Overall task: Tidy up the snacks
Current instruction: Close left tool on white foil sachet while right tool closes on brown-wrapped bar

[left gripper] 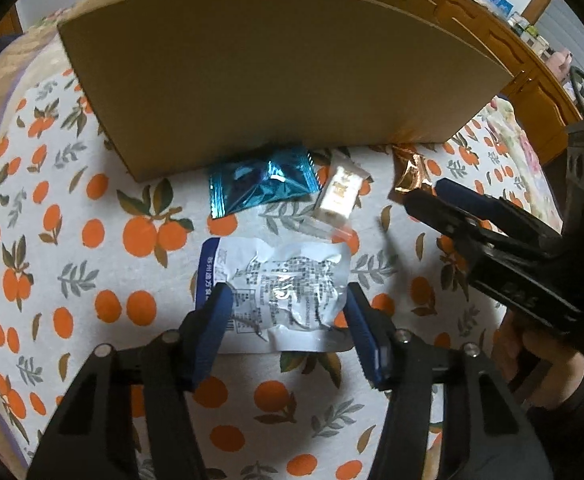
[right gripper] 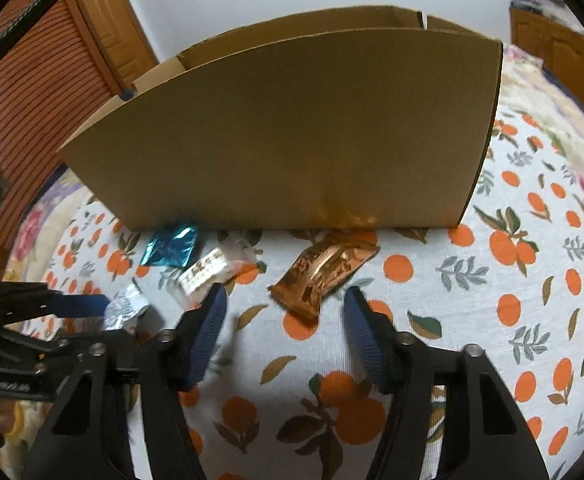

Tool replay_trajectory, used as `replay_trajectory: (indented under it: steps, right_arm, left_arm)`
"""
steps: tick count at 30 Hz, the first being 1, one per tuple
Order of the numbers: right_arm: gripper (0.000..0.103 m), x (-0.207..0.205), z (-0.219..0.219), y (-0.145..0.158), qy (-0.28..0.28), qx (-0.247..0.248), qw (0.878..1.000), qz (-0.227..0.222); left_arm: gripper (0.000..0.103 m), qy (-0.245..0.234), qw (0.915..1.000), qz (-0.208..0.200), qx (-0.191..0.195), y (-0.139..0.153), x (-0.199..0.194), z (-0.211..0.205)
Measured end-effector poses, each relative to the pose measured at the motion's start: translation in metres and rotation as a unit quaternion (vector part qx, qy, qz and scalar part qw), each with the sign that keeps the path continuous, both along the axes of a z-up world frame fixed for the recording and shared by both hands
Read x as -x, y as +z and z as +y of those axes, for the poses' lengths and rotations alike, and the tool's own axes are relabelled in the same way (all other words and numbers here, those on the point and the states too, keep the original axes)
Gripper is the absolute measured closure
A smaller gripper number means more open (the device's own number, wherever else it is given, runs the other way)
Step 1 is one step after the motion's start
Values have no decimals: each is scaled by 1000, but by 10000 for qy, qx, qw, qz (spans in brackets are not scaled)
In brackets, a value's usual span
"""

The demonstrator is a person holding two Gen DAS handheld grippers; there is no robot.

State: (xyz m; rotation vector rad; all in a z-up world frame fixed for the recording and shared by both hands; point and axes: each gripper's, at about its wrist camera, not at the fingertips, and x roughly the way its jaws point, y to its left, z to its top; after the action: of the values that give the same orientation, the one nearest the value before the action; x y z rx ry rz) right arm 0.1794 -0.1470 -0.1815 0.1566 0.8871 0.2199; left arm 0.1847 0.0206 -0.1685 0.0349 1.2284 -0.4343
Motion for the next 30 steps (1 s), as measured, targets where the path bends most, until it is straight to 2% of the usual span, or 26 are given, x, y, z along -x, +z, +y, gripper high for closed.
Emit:
replay_trajectory:
  steps: [4, 13, 14, 15, 16, 19, 24, 30]
  right_arm:
    - [57, -7, 3, -5, -327, 83, 9994, 74]
    - [59, -23, 11, -7, -604, 333, 9972, 283]
    - [62, -23, 11, -7, -625, 378, 9969, 298]
    - [73, -23, 11, -7, -656, 475, 9961, 339]
    - [77, -23, 11, -8, -649, 493, 9960, 369]
    - [86, -21, 8, -8, -523, 507, 9962, 473]
    - [88, -6, -4, -6, -335, 385, 9971, 563]
    - [89, 8, -10, 5, -104, 331, 9979, 551]
  left_arm:
    - [50, -24, 10000, -9, 64, 3, 0, 2]
    - [50, -100, 9999, -27, 31, -1, -1, -6]
    - [50, -99, 9999, -21, 46, -2, -1, -6]
    - [50, -95, 9999, -18, 57, -2, -1, -6]
    - [50, -96, 9999, -16, 60, -2, -1, -6]
    - [51, -109, 9999, -16, 49, -1, 0, -5]
    - [57, -123, 9999, -13, 88, 6, 4, -2]
    - [75, -147, 9997, -19, 178, 20, 11, 3]
